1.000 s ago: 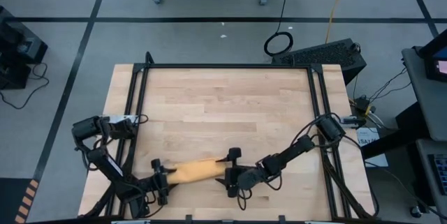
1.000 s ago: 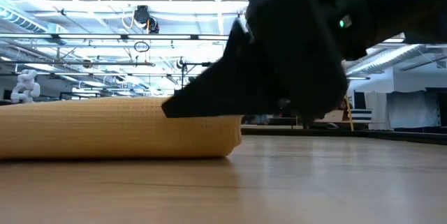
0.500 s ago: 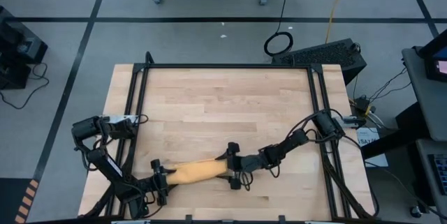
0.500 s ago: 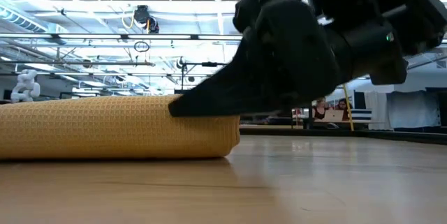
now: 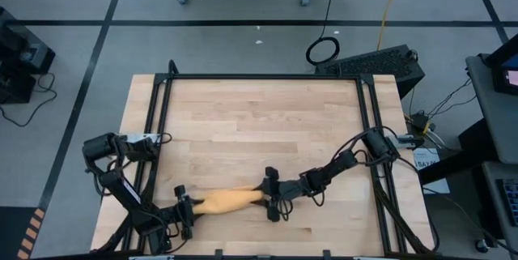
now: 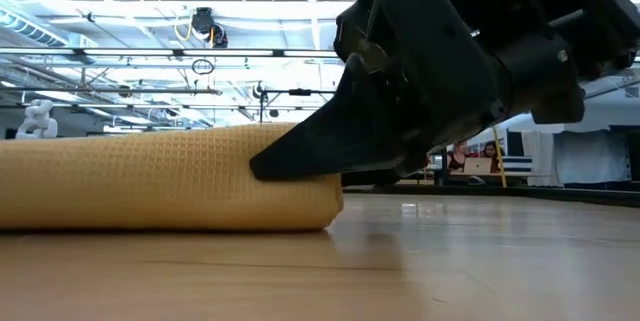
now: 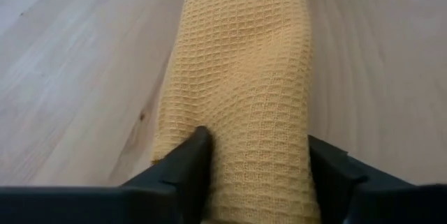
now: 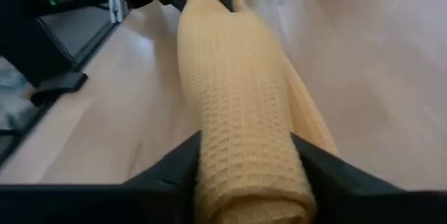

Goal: Roll towel
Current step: Roll the folded yellow towel

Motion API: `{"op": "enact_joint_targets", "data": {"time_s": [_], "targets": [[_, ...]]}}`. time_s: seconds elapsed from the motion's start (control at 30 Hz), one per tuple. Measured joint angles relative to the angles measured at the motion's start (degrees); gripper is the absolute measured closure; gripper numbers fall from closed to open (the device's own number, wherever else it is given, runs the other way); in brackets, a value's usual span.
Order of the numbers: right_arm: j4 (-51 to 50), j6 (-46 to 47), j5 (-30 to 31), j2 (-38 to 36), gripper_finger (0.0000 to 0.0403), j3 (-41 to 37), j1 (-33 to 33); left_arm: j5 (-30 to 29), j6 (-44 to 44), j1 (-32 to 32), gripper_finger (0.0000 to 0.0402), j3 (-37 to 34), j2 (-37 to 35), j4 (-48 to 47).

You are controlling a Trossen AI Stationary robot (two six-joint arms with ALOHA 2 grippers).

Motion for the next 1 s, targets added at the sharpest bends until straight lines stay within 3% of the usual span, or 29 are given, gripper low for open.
{"op": "enact_joint_targets", "data": {"time_s": [0.3,0.37,0.53,0.63,0.83,1.0], "targets": [[-0.42,14.23,-13.55,-0.08,0.0385,0.12,-2.61,1.72,1.28,-0.82,0.0315,-0.02,-3.02,-0.32],[-0.48,16.06,-14.87,-0.15,0.0390,0.16,-2.87,2.45,0.83,-0.81,0.0329,-0.02,-3.55,-0.20],[-1.35,19.92,-15.06,-0.26,0.0358,0.31,-2.85,3.78,-3.15,-0.13,0.0336,-0.02,-4.20,0.06],[-1.68,21.96,-15.14,-0.31,0.0355,0.31,-2.85,3.60,-4.70,-0.06,0.0317,-0.02,-4.20,0.05],[-1.84,23.73,-15.33,-0.31,0.0372,0.25,-2.83,3.41,-4.74,-0.20,0.0232,-0.02,-4.61,-0.86],[-1.90,24.99,-15.37,-0.29,0.0379,0.20,-2.81,2.80,-4.72,-0.26,0.0171,-0.04,-9.78,-3.02]]}}
